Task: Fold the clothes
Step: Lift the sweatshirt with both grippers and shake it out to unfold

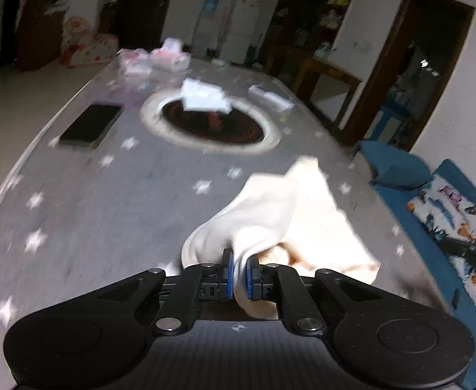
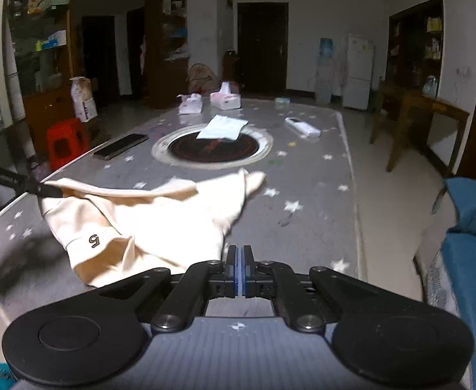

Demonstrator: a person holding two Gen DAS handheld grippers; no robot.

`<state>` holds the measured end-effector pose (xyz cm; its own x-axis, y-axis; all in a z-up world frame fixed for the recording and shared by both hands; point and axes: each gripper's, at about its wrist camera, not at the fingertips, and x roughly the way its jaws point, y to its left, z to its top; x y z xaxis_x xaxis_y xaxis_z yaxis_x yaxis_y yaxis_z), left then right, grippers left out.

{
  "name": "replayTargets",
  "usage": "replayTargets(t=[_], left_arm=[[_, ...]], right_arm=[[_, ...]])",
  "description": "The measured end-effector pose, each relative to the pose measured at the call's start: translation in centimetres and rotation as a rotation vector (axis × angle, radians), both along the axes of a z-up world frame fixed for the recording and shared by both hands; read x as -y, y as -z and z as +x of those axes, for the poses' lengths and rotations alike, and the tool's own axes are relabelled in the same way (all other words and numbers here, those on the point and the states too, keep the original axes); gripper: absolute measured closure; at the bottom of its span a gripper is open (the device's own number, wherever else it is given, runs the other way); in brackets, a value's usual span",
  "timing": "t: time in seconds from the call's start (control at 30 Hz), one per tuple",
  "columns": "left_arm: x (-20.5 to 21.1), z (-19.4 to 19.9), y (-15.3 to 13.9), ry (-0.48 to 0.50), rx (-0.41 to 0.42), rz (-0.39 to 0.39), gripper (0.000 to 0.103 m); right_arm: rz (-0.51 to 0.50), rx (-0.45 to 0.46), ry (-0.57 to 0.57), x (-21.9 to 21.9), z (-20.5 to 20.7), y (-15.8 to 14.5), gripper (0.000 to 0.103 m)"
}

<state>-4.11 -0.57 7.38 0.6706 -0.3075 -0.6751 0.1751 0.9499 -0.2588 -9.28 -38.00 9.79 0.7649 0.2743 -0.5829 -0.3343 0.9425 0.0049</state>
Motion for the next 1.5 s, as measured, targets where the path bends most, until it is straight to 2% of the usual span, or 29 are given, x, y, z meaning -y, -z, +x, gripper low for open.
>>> replayTargets(t=[0.13, 0.2, 0.27, 0.37, 0.47, 0.5, 0.53, 0.57, 0.63, 0.73, 0.77, 0.83, 1.0, 1.13, 1.2, 1.23, 1.27, 1.3, 1.33, 1.4, 1.47, 1.5], left_arm=[[-1.3, -2.0, 1.4, -0.041, -0.034, -0.007, 0.094], [-1.8, -2.5, 2.0, -0.065, -0.046, -0.015, 0.094], [-2.2, -2.8, 2.4, -0.086, -0.051, -0.016, 0.091], [-2.4, -3.4, 2.7, -0.108, -0.05, -0.017, 0.089], [-2.5, -3.9, 2.8, -0.126, -0.046, -0.015, 0.077], [-2.4, -4.0, 2.8, -0.135, -0.043, -0.013, 0.067], [-2.4, -4.1, 2.8, -0.141, -0.037, -0.01, 0.061], [-2.4, -4.2, 2.8, -0.143, -0.031, -0.009, 0.06], [-2.4, -4.2, 2.7, -0.138, -0.024, -0.014, 0.058], [-2.2, -4.0, 2.5, -0.124, -0.007, -0.009, 0.057], [-2.0, -3.8, 2.5, -0.117, 0.002, -0.002, 0.057], [-1.6, -3.3, 2.4, -0.104, 0.018, 0.014, 0.056], [-0.3, -2.0, 2.5, -0.06, 0.045, 0.054, 0.056], [0.8, -1.5, 2.8, -0.025, 0.071, 0.1, 0.058], [1.0, -1.4, 2.9, -0.013, 0.077, 0.105, 0.062], [1.0, -1.4, 2.8, -0.009, 0.08, 0.106, 0.067], [1.0, -1.4, 2.8, -0.005, 0.084, 0.104, 0.07], [1.0, -1.4, 2.7, -0.001, 0.088, 0.101, 0.081], [1.0, -1.4, 2.6, 0.002, 0.091, 0.099, 0.086], [1.0, -1.4, 2.5, 0.009, 0.099, 0.094, 0.09], [1.1, -1.5, 2.2, 0.004, 0.104, 0.09, 0.09], [1.0, -1.6, 2.1, 0.0, 0.105, 0.089, 0.09]], right_arm=[[-0.013, -0.043, -0.068, -1.9, 0.2, 1.2, 0.097], [0.005, -0.057, -0.136, -3.6, 0.6, 1.7, 0.09], [0.007, -0.056, -0.193, -5.7, 1.4, 2.1, 0.076], [0.002, -0.066, -0.291, -9.1, 2.7, 2.6, 0.07], [-0.015, -0.065, -0.374, -12.1, 3.4, 2.9, 0.064], [-0.026, -0.066, -0.405, -13.2, 3.5, 3.2, 0.063], [-0.037, -0.066, -0.434, -14.2, 3.7, 3.4, 0.059], [-0.046, -0.068, -0.45, -14.8, 3.9, 3.7, 0.058], [-0.074, -0.068, -0.473, -16.5, 4.4, 4.7, 0.058], [-0.102, -0.072, -0.465, -17.6, 5.2, 5.8, 0.065], [-0.107, -0.075, -0.456, -17.7, 5.5, 6.1, 0.078], [-0.095, -0.091, -0.425, -17.2, 6.0, 6.4, 0.096], [-0.098, -0.013, -0.332, -14.2, 5.5, 4.8, 0.101], [-0.106, 0.071, -0.194, -10.1, 5.0, 2.5, 0.103], [-0.107, 0.093, -0.112, -7.8, 5.1, 1.5, 0.103], [-0.107, 0.09, -0.085, -6.7, 5.0, 1.1, 0.103], [-0.095, 0.079, -0.079, -6.0, 4.9, 0.9, 0.102], [-0.083, 0.068, -0.073, -5.3, 4.7, 0.7, 0.101], [-0.072, 0.055, -0.071, -4.7, 4.5, 0.6, 0.098], [-0.071, 0.029, -0.122, -5.6, 4.1, 1.2, 0.094], [-0.074, 0.011, -0.18, -7.0, 3.8, 2.1, 0.079], [-0.071, 0.001, -0.209, -8.0, 3.9, 2.6, 0.076]])
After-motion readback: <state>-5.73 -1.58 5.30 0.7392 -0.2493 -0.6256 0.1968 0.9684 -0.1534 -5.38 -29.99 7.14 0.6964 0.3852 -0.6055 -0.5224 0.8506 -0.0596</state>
